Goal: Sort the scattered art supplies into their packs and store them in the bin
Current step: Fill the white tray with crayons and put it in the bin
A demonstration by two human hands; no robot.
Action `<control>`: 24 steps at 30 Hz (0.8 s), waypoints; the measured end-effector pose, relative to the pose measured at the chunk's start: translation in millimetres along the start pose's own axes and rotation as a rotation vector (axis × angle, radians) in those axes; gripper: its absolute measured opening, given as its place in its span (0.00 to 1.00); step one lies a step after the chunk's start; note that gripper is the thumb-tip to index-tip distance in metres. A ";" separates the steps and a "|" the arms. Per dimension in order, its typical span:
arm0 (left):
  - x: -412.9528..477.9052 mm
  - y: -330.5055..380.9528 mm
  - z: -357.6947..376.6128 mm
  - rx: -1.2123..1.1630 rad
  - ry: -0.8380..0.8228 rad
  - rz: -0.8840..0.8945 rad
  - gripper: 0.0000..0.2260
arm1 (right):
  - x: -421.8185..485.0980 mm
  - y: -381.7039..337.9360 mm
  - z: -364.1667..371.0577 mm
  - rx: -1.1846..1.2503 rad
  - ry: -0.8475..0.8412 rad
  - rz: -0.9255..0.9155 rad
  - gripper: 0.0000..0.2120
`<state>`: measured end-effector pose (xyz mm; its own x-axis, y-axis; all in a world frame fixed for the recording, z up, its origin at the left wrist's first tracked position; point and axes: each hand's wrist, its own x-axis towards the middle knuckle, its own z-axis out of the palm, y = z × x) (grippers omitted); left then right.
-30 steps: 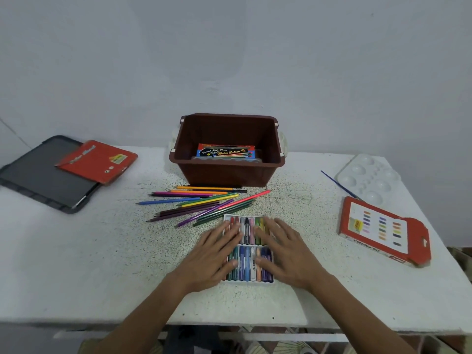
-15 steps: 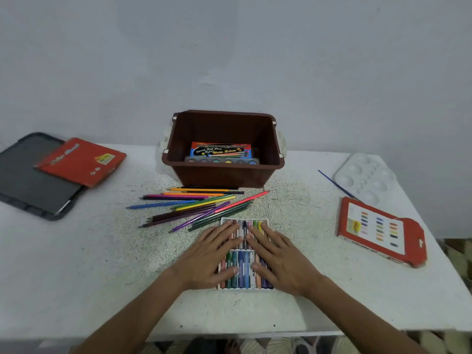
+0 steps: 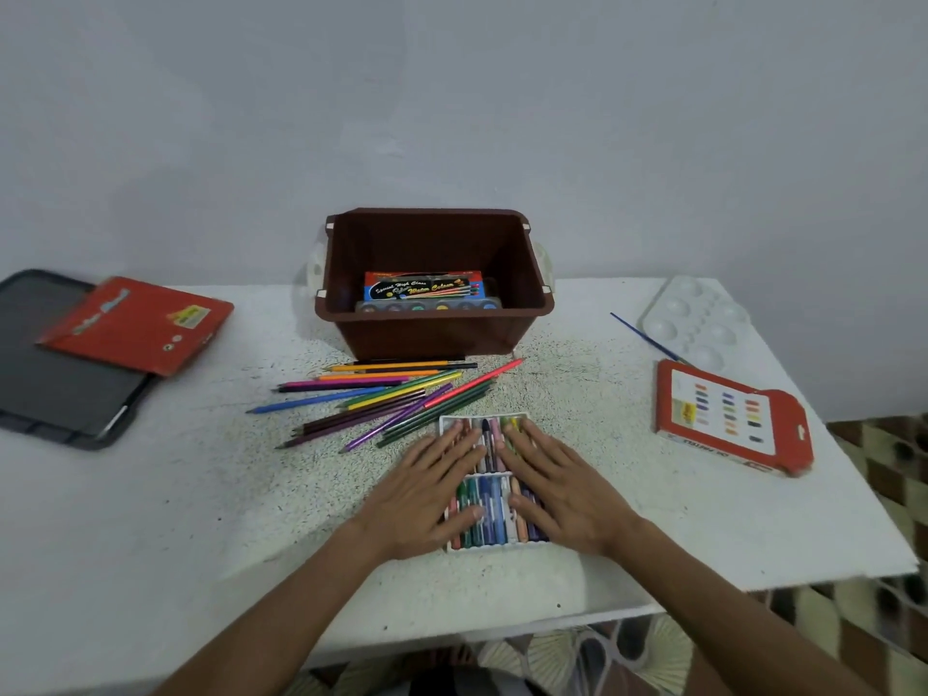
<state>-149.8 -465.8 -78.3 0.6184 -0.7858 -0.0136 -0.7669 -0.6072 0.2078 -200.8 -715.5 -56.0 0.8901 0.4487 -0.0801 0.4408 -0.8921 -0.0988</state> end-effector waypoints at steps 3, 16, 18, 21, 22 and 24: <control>-1.5 -3.2 2.0 0.004 -0.006 0.024 0.30 | -2.0 -2.5 2.3 -0.019 0.004 0.024 0.30; -4.6 -0.5 0.7 -0.033 -0.007 0.023 0.28 | -5.0 1.6 11.8 0.029 -0.027 0.120 0.27; -4.8 0.3 -0.3 -0.033 -0.005 0.024 0.28 | -7.7 -2.8 10.2 0.074 0.002 0.147 0.27; -4.8 2.0 -0.8 -0.059 -0.006 -0.007 0.28 | -14.3 -12.3 8.6 0.160 0.090 0.183 0.27; -2.4 6.0 -0.4 -0.082 0.007 -0.030 0.28 | -19.3 -12.4 8.0 0.208 0.118 0.199 0.27; 3.2 13.6 -1.4 -0.156 0.054 -0.077 0.28 | -27.2 -10.6 8.6 0.392 0.168 0.285 0.28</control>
<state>-158.0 -476.4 -74.1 0.6859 -0.7275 0.0168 -0.6837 -0.6364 0.3571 -230.6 -717.9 -61.3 0.9891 0.1474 -0.0011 0.1301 -0.8767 -0.4630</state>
